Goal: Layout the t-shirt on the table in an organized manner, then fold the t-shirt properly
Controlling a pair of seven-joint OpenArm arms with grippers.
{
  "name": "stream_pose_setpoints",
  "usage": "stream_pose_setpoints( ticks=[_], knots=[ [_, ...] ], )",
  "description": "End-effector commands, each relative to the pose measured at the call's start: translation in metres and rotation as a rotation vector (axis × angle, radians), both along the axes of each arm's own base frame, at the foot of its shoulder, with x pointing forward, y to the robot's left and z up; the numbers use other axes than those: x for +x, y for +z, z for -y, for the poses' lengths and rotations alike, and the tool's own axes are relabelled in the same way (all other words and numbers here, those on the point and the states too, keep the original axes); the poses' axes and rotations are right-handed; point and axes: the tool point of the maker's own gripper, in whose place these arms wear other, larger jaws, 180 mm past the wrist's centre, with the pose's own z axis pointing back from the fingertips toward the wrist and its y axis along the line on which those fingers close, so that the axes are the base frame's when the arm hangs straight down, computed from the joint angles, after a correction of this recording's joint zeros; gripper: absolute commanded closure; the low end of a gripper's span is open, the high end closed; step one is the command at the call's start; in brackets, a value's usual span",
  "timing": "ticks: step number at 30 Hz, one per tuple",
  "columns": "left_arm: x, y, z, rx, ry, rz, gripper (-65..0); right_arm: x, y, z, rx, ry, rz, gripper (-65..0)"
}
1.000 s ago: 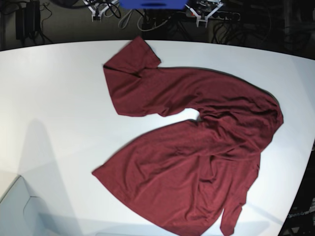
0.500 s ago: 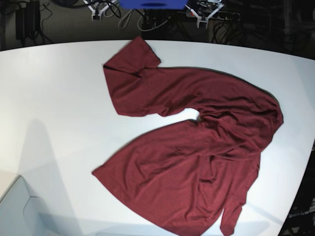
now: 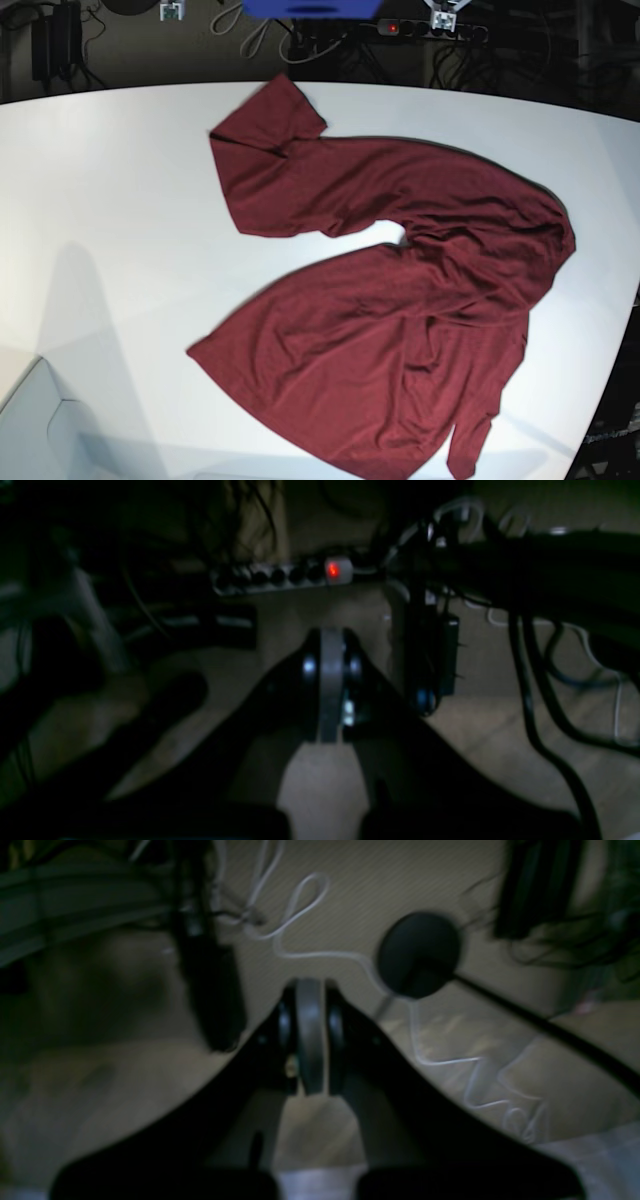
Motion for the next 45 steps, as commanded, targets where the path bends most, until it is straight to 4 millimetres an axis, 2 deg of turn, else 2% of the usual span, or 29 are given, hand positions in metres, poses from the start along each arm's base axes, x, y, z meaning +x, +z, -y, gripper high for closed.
stream_pose_setpoints(
  ticks=[1, 3, 6, 8, 15, 17, 21, 26, 28, 30, 33, 37, 40, 43, 45],
  knots=[
    [0.003, 0.015, -0.002, 0.001, -0.015, 0.049, -0.1, 0.0, 0.01, 0.006, -0.008, 0.015, 0.032, 0.0],
    [0.013, 0.041, -0.001, -0.003, -0.036, 0.121, -0.1, 0.008, 0.029, 0.015, -0.03, 0.045, 0.081, 0.0],
    [0.028, 0.081, 0.004, -0.019, -0.067, 0.216, -0.1, 0.017, 0.058, 0.019, -0.045, 0.074, 0.15, 0.0],
    [0.039, 0.103, 0.001, -0.013, -0.058, 0.275, -0.1, 0.023, 0.078, 0.034, -0.083, 0.066, 0.192, 0.0],
    [0.096, 0.189, -0.027, -0.032, 0.12, 0.525, -0.1, 0.065, 0.157, 0.072, -0.219, 0.008, 0.395, 0.0],
    [0.108, 0.206, -0.033, -0.049, 0.153, 0.579, -0.1, 0.078, 0.176, 0.077, -0.247, 0.004, 0.45, 0.0],
    [0.136, 0.237, -0.056, -0.041, 0.214, 0.696, -0.1, 0.103, 0.206, 0.08, -0.28, -0.012, 0.549, 0.0],
    [0.179, 0.26, -0.075, -0.069, 0.291, 0.835, -0.3, 0.138, 0.24, 0.066, -0.275, -0.04, 0.686, 0.0],
    [0.191, 0.26, -0.075, -0.092, 0.312, 0.827, -0.3, 0.148, 0.249, 0.06, -0.268, -0.06, 0.73, 0.0],
    [0.212, 0.262, -0.071, -0.124, 0.32, 0.822, -0.2, 0.161, 0.254, 0.052, -0.25, -0.085, 0.764, 0.0],
    [0.245, 0.265, -0.065, -0.165, 0.322, 0.799, -0.2, 0.17, 0.247, 0.042, -0.208, -0.116, 0.738, 0.0],
    [0.276, 0.247, -0.067, -0.191, 0.344, 0.725, -0.2, 0.182, 0.236, 0.028, -0.151, -0.123, 0.699, 0.0],
    [0.29, 0.226, -0.078, -0.19, 0.383, 0.684, -0.2, 0.191, 0.238, 0.023, -0.133, -0.126, 0.699, 0.0],
    [0.291, 0.202, -0.088, -0.174, 0.411, 0.628, -0.2, 0.197, 0.238, 0.016, -0.11, -0.128, 0.687, 0.0],
    [0.288, 0.196, -0.105, -0.152, 0.444, 0.614, -0.2, 0.204, 0.239, 0.009, -0.088, -0.119, 0.689, 0.0]
  ],
)
